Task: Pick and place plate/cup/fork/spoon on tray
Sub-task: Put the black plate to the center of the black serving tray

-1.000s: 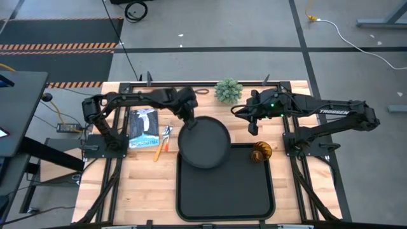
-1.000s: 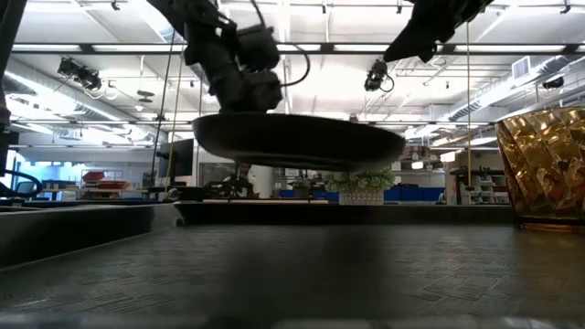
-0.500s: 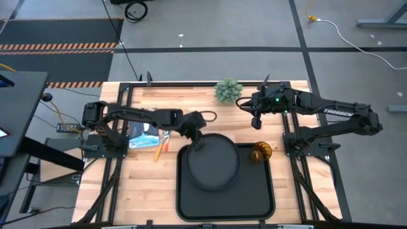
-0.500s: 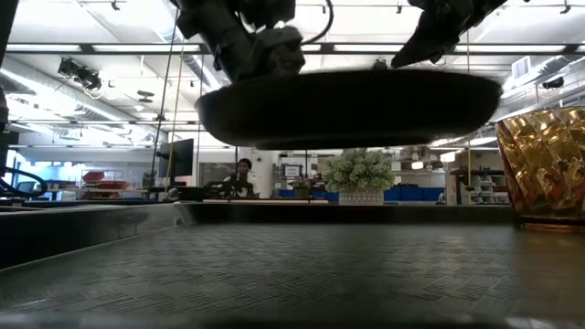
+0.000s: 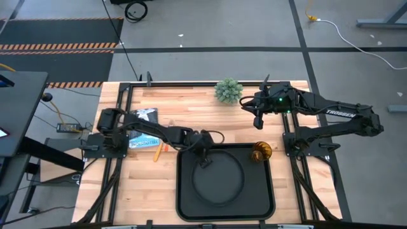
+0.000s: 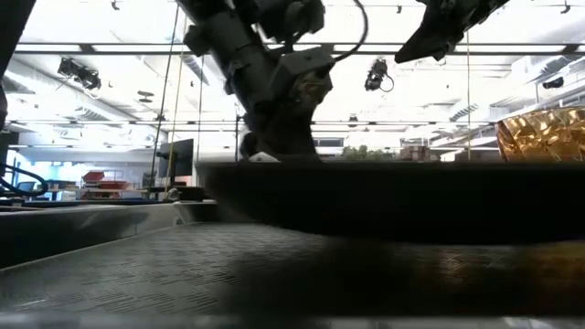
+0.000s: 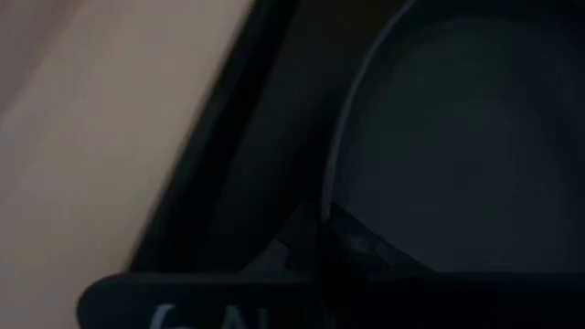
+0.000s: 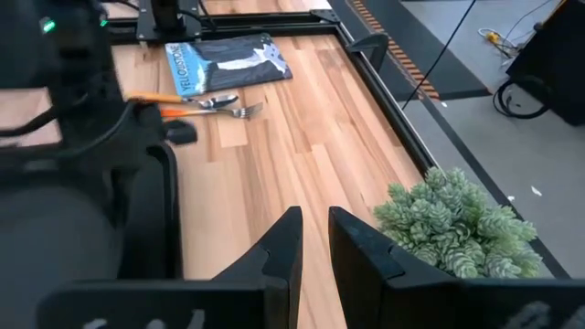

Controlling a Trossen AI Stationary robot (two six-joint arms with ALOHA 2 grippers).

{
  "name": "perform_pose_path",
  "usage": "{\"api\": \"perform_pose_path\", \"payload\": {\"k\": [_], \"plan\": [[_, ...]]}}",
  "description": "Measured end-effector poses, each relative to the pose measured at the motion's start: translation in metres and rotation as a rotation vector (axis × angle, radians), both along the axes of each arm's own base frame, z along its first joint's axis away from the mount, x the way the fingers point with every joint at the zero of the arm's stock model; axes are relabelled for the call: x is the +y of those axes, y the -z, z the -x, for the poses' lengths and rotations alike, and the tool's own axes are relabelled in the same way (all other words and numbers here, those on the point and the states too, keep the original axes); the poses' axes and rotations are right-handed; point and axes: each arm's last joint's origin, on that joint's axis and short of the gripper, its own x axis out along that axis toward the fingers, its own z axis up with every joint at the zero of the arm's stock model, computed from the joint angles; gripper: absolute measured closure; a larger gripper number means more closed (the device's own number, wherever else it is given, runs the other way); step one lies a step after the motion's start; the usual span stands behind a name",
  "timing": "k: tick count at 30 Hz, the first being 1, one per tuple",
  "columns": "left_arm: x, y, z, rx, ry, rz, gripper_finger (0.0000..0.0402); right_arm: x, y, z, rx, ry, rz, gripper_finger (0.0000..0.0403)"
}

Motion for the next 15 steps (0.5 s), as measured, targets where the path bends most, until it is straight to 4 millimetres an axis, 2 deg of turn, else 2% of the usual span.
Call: {"api": "perform_pose_path", "payload": {"k": [7, 15], "plan": [[-0.014, 0.003, -0.022, 0.017, 0.035, -0.017, 0.0388, 0.001, -0.001, -0.001, -0.022, -0.015, -0.027, 0.0339], [-0.011, 0.009, -0.034, 0.029, 0.054, -0.045, 0.0388, 0.006, -0.001, -0.002, -0.024, -0.035, -0.037, 0.0339]]}}
